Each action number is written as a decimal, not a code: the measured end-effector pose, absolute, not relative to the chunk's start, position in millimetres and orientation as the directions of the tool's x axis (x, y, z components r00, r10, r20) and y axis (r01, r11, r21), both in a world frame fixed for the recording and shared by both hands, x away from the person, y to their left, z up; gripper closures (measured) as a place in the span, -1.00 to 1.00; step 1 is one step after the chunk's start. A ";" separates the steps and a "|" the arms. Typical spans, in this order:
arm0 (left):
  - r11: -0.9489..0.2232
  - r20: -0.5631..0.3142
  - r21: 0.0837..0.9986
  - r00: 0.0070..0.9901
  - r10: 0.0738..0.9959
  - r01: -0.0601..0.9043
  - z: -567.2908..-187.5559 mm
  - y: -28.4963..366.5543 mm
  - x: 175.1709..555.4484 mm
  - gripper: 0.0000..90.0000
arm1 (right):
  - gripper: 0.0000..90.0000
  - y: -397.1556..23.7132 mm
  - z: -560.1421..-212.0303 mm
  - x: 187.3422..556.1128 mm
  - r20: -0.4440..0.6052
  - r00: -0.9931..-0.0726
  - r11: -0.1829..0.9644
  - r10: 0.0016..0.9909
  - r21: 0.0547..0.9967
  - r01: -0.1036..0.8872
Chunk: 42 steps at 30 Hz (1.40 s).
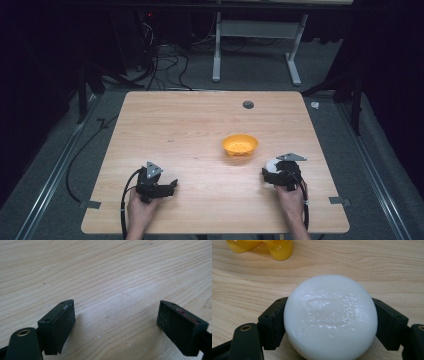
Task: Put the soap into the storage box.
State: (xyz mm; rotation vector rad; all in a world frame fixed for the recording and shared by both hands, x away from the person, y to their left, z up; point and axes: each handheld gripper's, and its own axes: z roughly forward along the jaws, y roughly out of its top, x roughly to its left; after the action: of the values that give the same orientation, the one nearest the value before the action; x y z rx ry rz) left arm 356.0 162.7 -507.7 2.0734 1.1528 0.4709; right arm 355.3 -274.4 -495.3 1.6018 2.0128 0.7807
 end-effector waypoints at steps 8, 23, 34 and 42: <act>-0.352 -0.023 0.730 0.536 0.844 0.586 -507.8 162.7 356.1 -0.65 | -0.48 -277.6 -490.5 352.8 0.020 -0.210 0.140 0.978 0.685 0.715; -0.352 -0.023 0.730 0.536 0.844 0.586 -507.7 162.8 356.1 -0.65 | -0.48 -269.4 -470.6 348.8 0.033 -0.266 0.163 0.963 0.716 0.679; -0.352 -0.024 0.730 0.536 0.844 0.586 -507.8 162.7 356.1 -0.65 | -0.48 -260.2 -458.8 347.4 0.052 -0.306 0.174 0.950 0.728 0.663; -0.352 -0.024 0.730 0.536 0.844 0.586 -507.8 162.8 356.1 -0.65 | -0.48 -253.0 -447.7 346.8 0.056 -0.324 0.176 0.944 0.745 0.643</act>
State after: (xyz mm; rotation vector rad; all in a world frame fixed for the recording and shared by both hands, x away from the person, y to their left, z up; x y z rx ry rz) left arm 356.1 162.8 -507.8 2.0730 1.1528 0.4708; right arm 346.8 -253.0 -447.7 1.4952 2.0379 0.9631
